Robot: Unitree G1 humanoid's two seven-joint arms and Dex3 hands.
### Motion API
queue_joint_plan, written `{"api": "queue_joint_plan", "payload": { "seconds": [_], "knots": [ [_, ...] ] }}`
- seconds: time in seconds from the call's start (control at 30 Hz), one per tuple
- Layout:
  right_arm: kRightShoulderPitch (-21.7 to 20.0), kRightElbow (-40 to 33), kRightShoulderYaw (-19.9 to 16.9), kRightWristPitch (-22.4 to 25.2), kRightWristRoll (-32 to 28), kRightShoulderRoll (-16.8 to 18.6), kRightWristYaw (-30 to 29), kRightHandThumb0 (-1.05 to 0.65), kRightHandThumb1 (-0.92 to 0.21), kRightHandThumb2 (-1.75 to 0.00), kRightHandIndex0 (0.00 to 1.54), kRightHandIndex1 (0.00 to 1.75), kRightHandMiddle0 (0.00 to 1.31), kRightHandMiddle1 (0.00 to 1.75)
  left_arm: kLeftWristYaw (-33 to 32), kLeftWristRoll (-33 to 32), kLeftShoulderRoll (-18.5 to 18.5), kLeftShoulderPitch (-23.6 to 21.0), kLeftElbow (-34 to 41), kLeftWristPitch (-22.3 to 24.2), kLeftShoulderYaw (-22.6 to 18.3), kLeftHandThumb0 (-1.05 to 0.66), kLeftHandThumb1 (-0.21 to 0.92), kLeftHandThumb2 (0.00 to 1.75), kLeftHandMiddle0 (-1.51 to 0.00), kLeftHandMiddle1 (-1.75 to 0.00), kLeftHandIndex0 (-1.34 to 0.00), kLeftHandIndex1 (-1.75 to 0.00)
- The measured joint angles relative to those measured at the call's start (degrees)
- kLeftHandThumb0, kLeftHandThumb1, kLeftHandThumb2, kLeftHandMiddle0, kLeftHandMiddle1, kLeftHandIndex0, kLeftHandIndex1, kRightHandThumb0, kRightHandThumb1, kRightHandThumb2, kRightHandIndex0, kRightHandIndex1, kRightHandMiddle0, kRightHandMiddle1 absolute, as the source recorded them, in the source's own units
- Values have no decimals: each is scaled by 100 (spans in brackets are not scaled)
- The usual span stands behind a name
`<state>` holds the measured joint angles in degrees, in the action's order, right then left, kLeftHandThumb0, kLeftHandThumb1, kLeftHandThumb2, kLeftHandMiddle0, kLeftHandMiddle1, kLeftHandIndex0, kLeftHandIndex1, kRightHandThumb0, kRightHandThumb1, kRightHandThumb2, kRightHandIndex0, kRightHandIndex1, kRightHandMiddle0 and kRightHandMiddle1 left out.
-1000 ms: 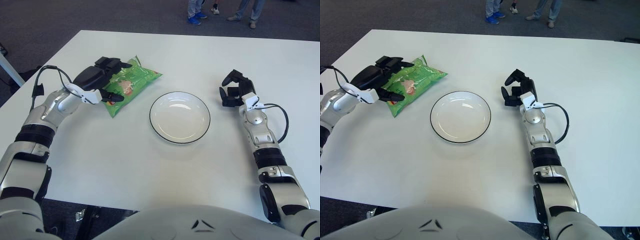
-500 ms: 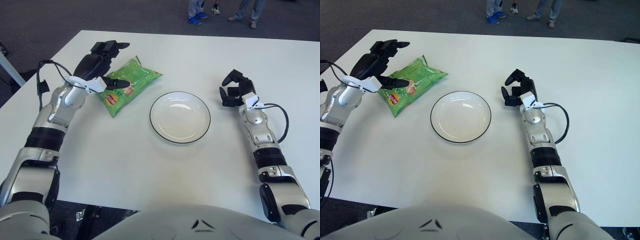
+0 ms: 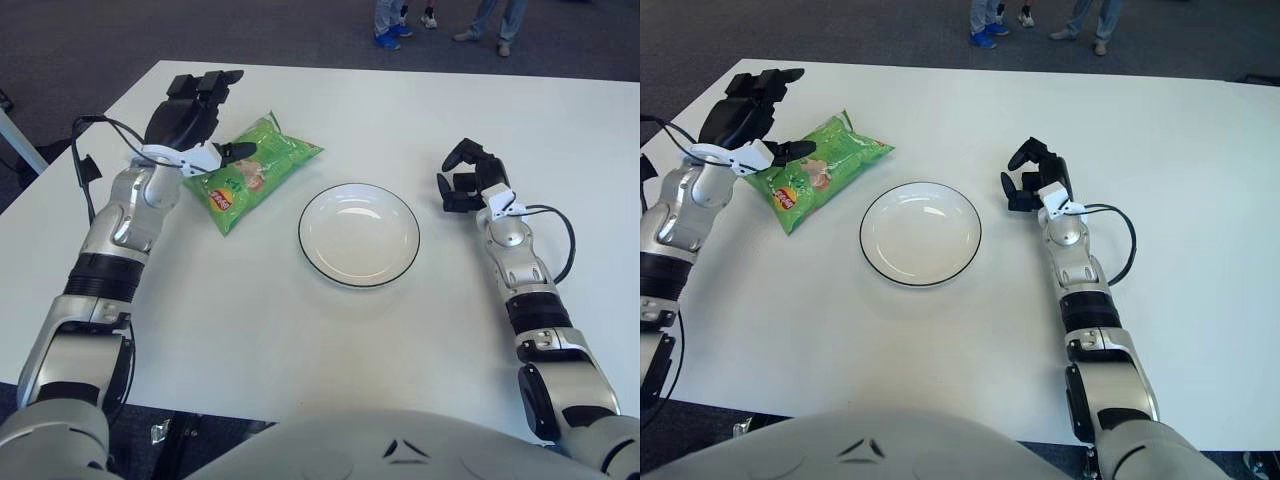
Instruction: Put the snack into the plate.
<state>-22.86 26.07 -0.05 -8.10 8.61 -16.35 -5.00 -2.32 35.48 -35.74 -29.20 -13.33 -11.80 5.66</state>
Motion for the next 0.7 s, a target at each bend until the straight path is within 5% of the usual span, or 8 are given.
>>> {"api": "queue_joint_plan", "payload": {
  "seconds": [0.3,0.7],
  "knots": [
    [-7,44,-8,-39,-4,-33,19,-48,-34,-129,129,175,60,175,596,552,428,-19,543,1406,369,-105,92,75,0,-6,0,-28],
    [13,39,-14,-78,-12,-36,50,-46,-38,-124,130,175,56,175,1102,1057,1084,-95,552,2577,1062,-105,92,71,0,0,0,-4]
  ]
}}
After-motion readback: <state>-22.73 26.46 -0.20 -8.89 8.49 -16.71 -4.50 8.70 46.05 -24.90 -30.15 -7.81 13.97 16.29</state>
